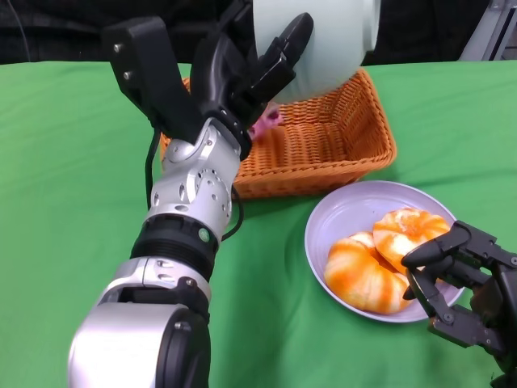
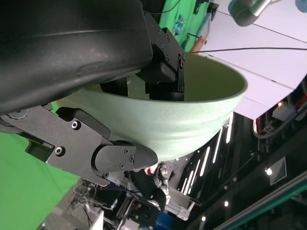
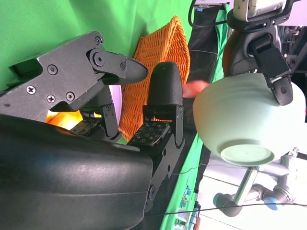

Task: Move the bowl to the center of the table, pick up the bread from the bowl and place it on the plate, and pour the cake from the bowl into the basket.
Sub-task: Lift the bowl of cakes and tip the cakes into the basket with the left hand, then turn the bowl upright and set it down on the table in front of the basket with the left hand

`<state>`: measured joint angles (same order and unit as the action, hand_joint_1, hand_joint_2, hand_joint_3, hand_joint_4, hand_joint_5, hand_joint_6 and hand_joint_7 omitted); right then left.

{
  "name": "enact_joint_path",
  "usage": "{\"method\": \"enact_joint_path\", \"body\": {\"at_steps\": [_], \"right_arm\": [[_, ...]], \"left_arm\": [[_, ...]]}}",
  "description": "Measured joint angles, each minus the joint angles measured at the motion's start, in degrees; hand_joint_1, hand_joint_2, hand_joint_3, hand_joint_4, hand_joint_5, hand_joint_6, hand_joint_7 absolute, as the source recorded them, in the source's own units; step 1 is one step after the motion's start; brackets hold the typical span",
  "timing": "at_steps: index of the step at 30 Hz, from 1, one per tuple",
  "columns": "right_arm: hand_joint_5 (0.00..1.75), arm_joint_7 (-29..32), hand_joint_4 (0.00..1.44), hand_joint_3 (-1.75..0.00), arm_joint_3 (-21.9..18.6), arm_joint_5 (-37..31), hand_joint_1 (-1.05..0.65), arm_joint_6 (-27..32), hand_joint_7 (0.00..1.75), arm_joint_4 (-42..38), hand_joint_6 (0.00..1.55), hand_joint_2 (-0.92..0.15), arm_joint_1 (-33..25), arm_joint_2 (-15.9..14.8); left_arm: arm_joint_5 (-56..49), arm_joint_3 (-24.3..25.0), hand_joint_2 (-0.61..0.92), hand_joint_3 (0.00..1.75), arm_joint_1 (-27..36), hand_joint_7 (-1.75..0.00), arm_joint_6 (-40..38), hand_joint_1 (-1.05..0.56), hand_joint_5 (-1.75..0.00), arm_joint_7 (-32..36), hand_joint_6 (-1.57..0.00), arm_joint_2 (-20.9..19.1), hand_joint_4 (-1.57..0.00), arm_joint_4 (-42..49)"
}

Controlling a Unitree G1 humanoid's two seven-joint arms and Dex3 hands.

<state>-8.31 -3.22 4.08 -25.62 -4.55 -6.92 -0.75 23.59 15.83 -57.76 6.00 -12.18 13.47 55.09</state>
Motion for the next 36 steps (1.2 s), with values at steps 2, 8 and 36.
{"method": "enact_joint_path", "body": {"at_steps": [2, 8, 36], "right_arm": [[1.46, 0.0, 0.77, -0.71, 0.0, 0.0, -0.18, 0.0, 1.15, 0.0, 0.73, -0.62, 0.0, 0.0], [1.46, 0.0, 0.77, -0.70, 0.0, 0.0, -0.18, 0.0, 1.15, 0.0, 0.74, -0.62, 0.0, 0.0], [1.46, 0.0, 0.77, -0.71, 0.0, 0.0, -0.17, 0.0, 1.13, 0.0, 0.75, -0.62, 0.0, -0.1]], "left_arm": [[0.0, 0.1, 0.84, 0.60, 0.0, -1.75, -0.6, -0.21, -1.75, 0.0, -0.52, 0.0, -0.76, 0.0], [1.3, 0.4, 0.91, 0.53, 0.1, -1.70, -4.6, -0.23, -1.75, 0.3, -0.54, 0.0, -0.77, -0.9], [10.1, 5.3, 0.92, 0.56, 0.3, -1.67, -18.4, -0.19, -1.75, 0.5, -0.58, 0.1, -0.75, -3.7]]}}
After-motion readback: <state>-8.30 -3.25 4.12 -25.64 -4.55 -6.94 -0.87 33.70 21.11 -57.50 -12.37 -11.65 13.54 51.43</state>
